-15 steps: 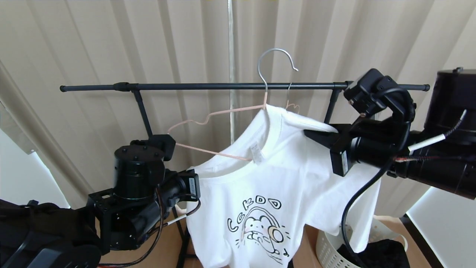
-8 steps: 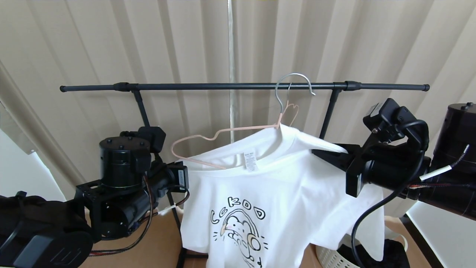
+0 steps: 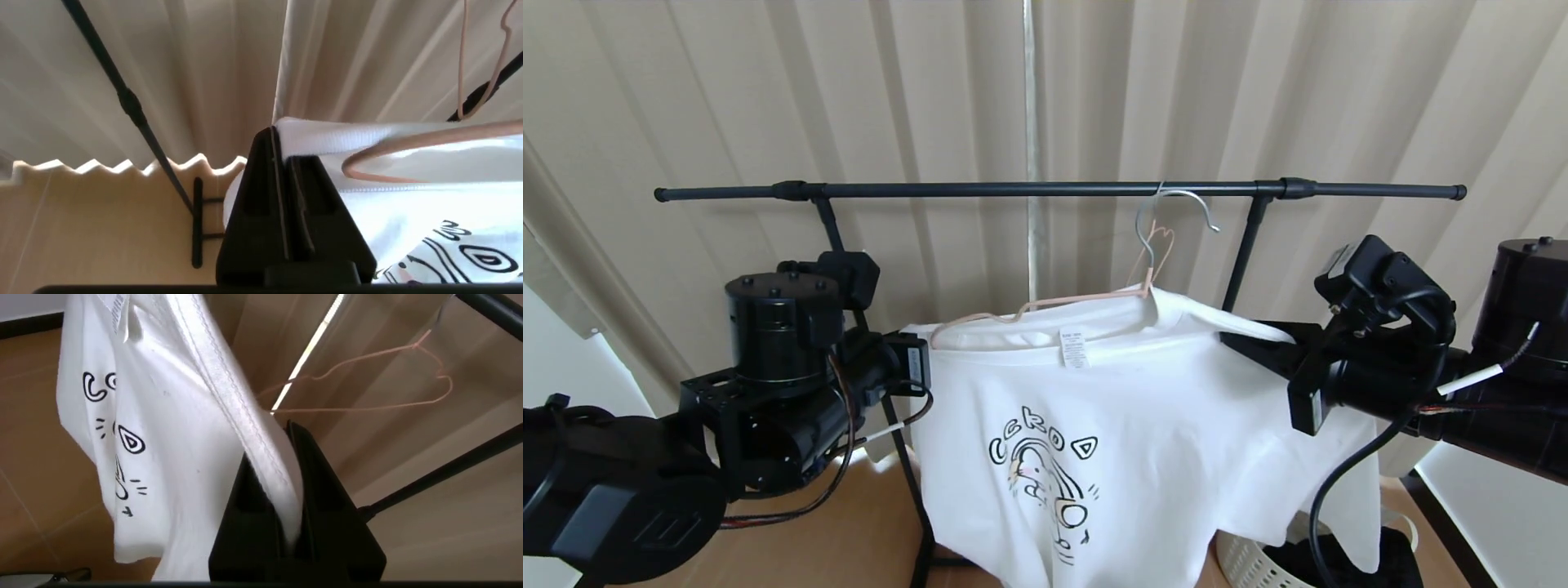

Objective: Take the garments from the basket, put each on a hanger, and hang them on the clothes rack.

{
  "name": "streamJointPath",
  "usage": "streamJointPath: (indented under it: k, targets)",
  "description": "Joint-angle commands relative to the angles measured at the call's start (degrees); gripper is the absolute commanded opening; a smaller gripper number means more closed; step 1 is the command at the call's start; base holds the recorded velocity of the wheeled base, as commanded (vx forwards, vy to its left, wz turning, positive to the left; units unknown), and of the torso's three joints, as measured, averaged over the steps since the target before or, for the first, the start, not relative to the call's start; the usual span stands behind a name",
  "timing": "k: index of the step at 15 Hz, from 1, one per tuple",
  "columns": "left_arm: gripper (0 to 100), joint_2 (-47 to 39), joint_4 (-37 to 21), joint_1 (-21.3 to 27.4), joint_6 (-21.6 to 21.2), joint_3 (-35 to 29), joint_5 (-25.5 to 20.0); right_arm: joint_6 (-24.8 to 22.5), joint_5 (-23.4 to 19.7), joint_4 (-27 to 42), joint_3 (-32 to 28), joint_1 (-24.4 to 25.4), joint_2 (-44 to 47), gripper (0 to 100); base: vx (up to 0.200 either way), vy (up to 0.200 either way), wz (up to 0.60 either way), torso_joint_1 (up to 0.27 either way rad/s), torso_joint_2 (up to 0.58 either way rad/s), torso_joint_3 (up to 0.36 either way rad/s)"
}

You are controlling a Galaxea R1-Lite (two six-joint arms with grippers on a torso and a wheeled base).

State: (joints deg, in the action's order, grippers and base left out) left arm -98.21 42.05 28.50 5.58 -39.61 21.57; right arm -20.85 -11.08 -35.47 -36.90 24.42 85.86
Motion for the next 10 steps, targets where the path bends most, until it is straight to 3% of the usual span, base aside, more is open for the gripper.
streamJointPath:
  k: [1, 7, 10]
  targets:
    - [0, 0.12, -0.65, -0.03, -0.57, -2.32, 0.06, -0.16, 0.09, 0.05, 0.43, -0.07, 0.45, 0, 0.0, 0.0, 0.0, 0.0, 0.0, 0.0]
    - [0, 2.85, -15.68, 4.46, -0.84, -12.25, 0.23, 0.02, 0.97, -0.03, -1.07, 1.51, 4.05, 0, 0.0, 0.0, 0.0, 0.0, 0.0, 0.0]
    - [0, 3.64, -21.13, 8.41, -0.84, -14.01, 1.64, 3.36, 4.58, -0.12, -2.83, 3.62, 5.2, 0, 0.0, 0.0, 0.0, 0.0, 0.0, 0.0]
